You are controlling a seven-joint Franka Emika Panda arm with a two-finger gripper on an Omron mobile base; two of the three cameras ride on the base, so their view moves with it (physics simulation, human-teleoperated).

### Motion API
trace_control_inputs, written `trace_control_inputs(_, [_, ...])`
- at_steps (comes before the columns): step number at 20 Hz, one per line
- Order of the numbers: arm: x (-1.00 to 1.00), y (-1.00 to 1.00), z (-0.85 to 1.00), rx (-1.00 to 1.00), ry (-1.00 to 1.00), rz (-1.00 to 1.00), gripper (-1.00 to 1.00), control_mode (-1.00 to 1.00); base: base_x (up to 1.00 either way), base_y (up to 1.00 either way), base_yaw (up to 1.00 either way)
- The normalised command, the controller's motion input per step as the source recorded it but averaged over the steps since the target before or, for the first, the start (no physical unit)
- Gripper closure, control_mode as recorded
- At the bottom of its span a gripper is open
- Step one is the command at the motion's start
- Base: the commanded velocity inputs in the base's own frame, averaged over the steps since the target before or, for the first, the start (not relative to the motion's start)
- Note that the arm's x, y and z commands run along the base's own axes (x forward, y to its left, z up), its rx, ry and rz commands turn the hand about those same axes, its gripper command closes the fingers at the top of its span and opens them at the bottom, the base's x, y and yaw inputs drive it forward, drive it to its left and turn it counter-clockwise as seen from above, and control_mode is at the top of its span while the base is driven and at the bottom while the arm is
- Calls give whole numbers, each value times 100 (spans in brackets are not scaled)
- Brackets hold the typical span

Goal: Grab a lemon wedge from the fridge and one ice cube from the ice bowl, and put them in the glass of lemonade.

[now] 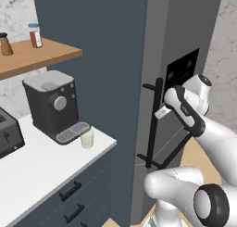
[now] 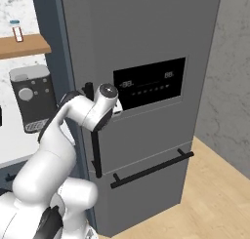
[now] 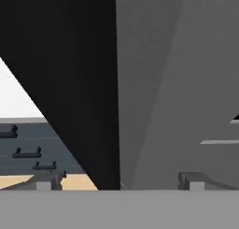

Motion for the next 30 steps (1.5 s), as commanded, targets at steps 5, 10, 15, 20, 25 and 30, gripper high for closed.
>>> trace_control_inputs(5, [36, 12, 0, 0, -1, -3, -100, -100, 0, 0, 0])
trace_control_inputs(10, [35, 0, -7, 0, -4, -4, -100, -100, 0, 0, 0])
trace_control_inputs(15, [0, 12, -30, 1, -21, -1, -100, -100, 0, 0, 0])
trace_control_inputs(20, [11, 25, -14, 3, -18, -3, -100, -100, 0, 0, 0])
trace_control_inputs(25, [16, 28, 0, 0, -1, 0, 100, -100, 0, 0, 0])
trace_control_inputs(30, [2, 9, 0, 0, 0, 0, 100, -100, 0, 0, 0])
